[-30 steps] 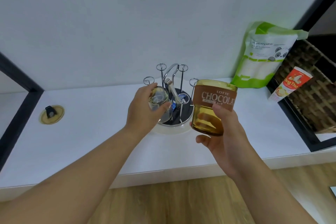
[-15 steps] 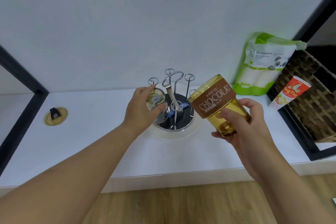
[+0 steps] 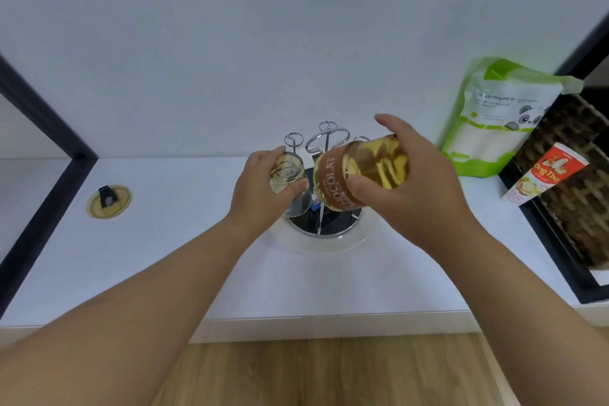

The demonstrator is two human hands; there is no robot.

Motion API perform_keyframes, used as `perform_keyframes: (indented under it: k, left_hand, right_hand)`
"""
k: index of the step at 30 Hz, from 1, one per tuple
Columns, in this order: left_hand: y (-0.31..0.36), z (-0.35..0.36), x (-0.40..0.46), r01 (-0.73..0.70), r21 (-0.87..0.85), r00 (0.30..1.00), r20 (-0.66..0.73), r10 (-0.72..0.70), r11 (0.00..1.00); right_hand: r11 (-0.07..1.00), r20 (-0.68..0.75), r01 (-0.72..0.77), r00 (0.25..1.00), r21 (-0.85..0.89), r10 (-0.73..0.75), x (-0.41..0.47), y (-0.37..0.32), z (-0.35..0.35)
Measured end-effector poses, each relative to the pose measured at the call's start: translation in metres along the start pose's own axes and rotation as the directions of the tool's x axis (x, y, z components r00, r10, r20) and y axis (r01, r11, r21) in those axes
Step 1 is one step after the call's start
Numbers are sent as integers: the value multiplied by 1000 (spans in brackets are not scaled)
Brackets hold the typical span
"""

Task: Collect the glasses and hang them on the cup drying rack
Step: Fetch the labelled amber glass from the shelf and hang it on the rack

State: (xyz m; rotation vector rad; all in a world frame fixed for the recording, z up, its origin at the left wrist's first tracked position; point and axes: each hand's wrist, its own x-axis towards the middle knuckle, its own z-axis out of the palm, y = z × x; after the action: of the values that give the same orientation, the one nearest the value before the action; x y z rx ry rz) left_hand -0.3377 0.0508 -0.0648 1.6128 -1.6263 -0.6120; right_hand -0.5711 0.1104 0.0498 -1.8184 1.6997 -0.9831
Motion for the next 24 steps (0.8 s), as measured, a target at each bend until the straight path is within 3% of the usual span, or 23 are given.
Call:
perform_keyframes:
  k: [8,18,24]
  left_hand:
    - [-5,2,-6,-2,-105,1000,2,2,994]
    - [-8,-4,-8,-60,-80,998,-27,59,995]
    - [-8,-3,-7,-65,-62,998,-31,63,996]
  right_hand:
    - [960,216,100,975,-262,-43,23,2,32]
    - [879,319,157,948,-449,-6,35,5,67]
    - [880,318,175,948,-441,-30,30,15,82]
